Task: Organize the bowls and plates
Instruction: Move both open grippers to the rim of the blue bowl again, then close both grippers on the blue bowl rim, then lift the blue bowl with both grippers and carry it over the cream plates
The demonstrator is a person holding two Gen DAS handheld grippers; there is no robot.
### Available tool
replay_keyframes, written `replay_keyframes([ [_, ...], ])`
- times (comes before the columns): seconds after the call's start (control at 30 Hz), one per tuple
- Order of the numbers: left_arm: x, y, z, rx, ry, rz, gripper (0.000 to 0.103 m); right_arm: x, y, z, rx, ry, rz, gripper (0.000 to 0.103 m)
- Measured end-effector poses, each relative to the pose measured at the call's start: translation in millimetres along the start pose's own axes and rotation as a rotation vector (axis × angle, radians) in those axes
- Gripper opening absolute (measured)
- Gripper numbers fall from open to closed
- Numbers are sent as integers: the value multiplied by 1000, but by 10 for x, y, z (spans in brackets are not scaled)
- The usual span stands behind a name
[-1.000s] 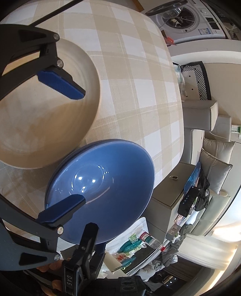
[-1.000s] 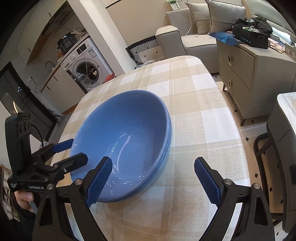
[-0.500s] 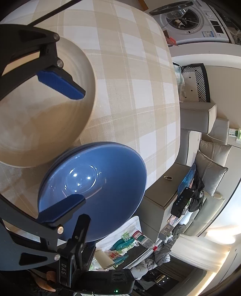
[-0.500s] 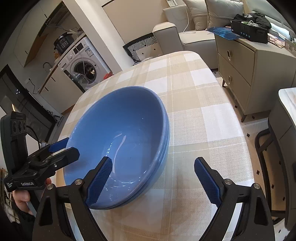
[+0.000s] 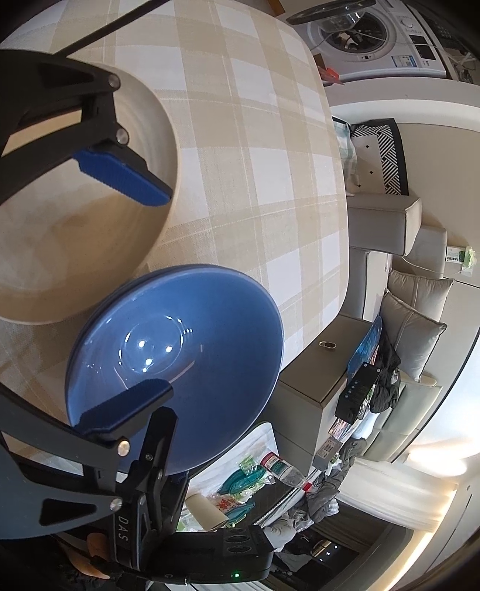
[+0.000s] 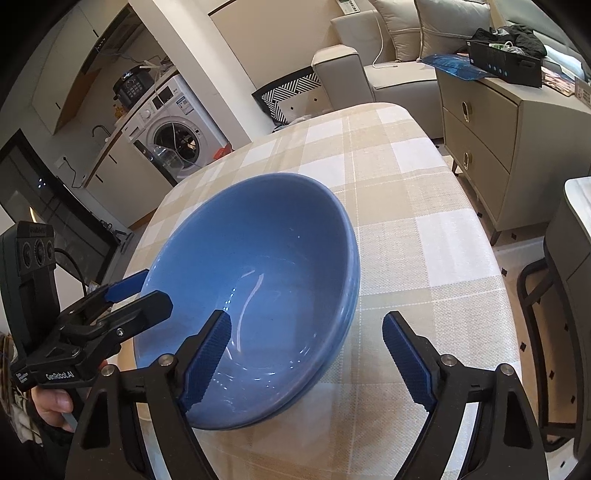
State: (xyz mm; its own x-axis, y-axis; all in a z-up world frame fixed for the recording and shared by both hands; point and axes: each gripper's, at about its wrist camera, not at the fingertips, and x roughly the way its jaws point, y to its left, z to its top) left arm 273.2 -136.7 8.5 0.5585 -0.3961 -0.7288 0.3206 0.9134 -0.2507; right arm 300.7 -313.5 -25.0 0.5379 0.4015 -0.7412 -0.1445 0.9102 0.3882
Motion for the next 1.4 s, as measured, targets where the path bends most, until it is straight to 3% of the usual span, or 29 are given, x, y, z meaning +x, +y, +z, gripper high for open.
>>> replay_keyframes([
  [0.37, 42, 14, 4, -35, 7, -34, 55, -20, -15, 1, 31, -10, 6, 70],
  [0.5, 46, -1, 2, -31, 12, -47, 45, -49, -4, -3, 23, -19, 5, 59],
  [0.83, 39, -21, -4, -32, 16, -31, 37, -106, 10, -1, 9, -33, -35, 41],
  [1.4, 39, -52, 35, -45, 38, 5, 36, -99, -4, 52, 96, 5, -94, 31],
])
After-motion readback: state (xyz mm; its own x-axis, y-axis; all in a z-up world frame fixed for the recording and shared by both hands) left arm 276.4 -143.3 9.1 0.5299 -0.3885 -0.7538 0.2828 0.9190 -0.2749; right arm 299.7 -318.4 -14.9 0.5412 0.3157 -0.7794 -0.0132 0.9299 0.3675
